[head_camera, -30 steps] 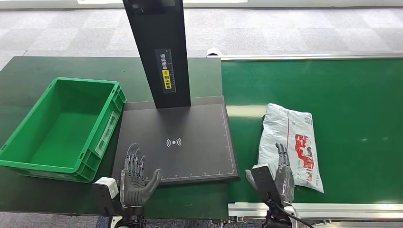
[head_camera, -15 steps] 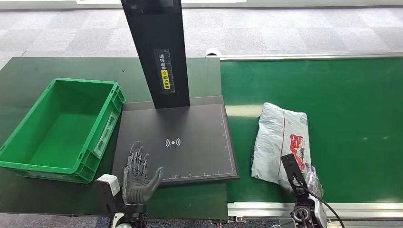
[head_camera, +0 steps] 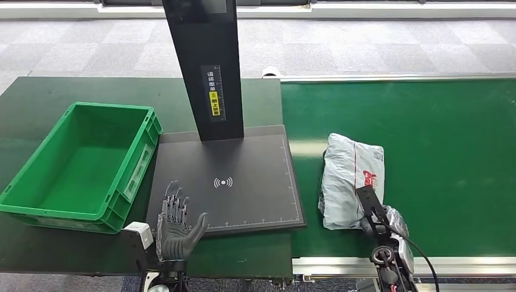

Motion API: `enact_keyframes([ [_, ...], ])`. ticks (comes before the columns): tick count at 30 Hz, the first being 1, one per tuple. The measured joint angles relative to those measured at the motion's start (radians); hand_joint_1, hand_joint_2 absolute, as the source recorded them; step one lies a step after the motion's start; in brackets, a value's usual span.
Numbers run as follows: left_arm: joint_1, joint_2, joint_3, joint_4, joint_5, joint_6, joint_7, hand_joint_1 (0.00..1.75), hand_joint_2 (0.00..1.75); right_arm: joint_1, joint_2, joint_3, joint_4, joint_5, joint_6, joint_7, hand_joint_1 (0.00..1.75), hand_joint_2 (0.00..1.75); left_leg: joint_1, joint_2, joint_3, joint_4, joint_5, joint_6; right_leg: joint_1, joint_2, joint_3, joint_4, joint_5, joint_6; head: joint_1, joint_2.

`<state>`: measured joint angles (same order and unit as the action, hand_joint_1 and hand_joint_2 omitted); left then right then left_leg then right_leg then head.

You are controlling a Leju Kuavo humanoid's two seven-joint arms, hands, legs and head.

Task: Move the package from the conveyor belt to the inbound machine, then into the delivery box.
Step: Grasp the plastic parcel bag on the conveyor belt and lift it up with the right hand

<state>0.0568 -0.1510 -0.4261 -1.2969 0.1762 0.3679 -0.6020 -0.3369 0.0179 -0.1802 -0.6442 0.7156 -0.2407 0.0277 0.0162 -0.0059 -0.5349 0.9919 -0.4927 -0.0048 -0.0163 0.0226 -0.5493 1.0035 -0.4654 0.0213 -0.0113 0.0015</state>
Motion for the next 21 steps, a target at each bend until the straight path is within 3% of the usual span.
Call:
enact_keyframes([
  [16, 0.011, 0.002, 0.001, -0.007, -0.009, 0.009, 0.0, 0.0, 1.75, 0.074, 0.036, 0.008, -0.157, -0.057, -0.019, -0.045, 1.75, 1.75, 0.003, -0.005, -0.015, 0.0, 0.002, -0.001, 0.003, -0.003, -0.014, 0.001, 0.0, 0.0, 0.0, 0.0],
  [21, 0.021, 0.004, 0.006, -0.007, -0.016, 0.027, -0.021, 0.0, 1.75, 0.175, 0.06, 0.047, -0.387, -0.021, -0.126, -0.102, 1.75, 1.75, 0.003, -0.007, -0.021, 0.0, 0.002, -0.001, 0.003, -0.005, -0.018, 0.001, 0.0, 0.0, 0.0, 0.0],
])
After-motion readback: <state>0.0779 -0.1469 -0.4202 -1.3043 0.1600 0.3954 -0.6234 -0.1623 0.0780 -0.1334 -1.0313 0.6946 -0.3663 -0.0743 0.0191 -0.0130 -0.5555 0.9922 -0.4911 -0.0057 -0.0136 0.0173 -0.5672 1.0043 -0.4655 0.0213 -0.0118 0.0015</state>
